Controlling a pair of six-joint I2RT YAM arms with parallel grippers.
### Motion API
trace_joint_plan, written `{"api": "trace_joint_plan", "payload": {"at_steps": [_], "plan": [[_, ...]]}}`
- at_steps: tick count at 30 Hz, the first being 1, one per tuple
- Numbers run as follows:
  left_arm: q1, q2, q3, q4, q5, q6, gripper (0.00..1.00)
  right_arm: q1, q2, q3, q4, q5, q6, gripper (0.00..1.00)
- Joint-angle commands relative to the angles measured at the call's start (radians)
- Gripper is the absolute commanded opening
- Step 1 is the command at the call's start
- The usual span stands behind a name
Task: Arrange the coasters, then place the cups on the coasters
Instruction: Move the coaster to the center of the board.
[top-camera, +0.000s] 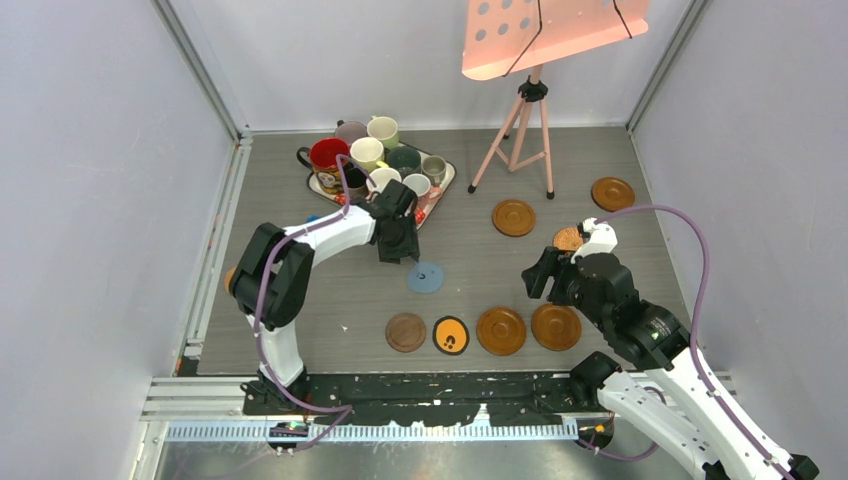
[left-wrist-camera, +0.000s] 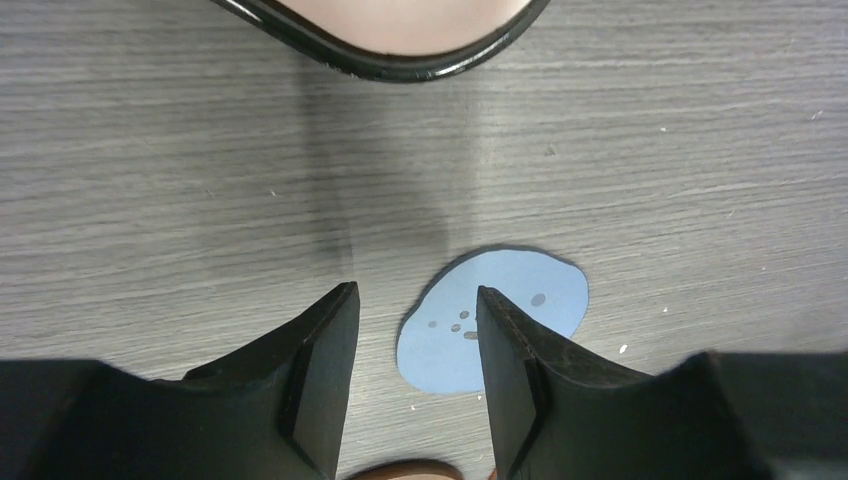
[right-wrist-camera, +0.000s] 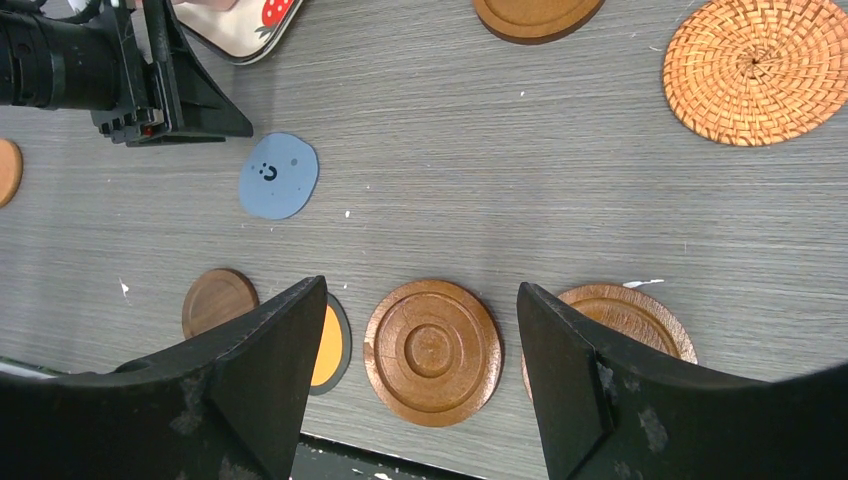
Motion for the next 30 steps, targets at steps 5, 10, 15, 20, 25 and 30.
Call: {"api": "trace_joint_plan", "payload": {"at_steps": [5,10,15,20,25,30], "plan": [[0.007,0.026,0.024,0.014,0.048,0.022,0.49,0.002,-0.005,0.013,0.031,0.027,0.003,0.77],[-0.001,0.016,-0.025,0.053,0.092,0.018,0.49,0.002,-0.008,0.004,0.03,0.025,0.005,0.77],[-0.017,0.015,-0.048,0.087,0.14,0.011,0.49,0.002,-0.016,-0.003,0.028,0.031,0.004,0.77],[-0.041,0.013,-0.05,0.095,0.153,0.007,0.49,0.003,-0.011,-0.014,0.041,0.015,0.01,0.77],[-0.055,-0.004,-0.071,0.112,0.161,-0.003,0.49,0.002,-0.006,-0.019,0.053,-0.002,0.015,0.77],[-0.063,-0.008,-0.085,0.131,0.178,-0.014,0.49,0.002,0.003,-0.013,0.051,-0.005,0.01,0.77]]}}
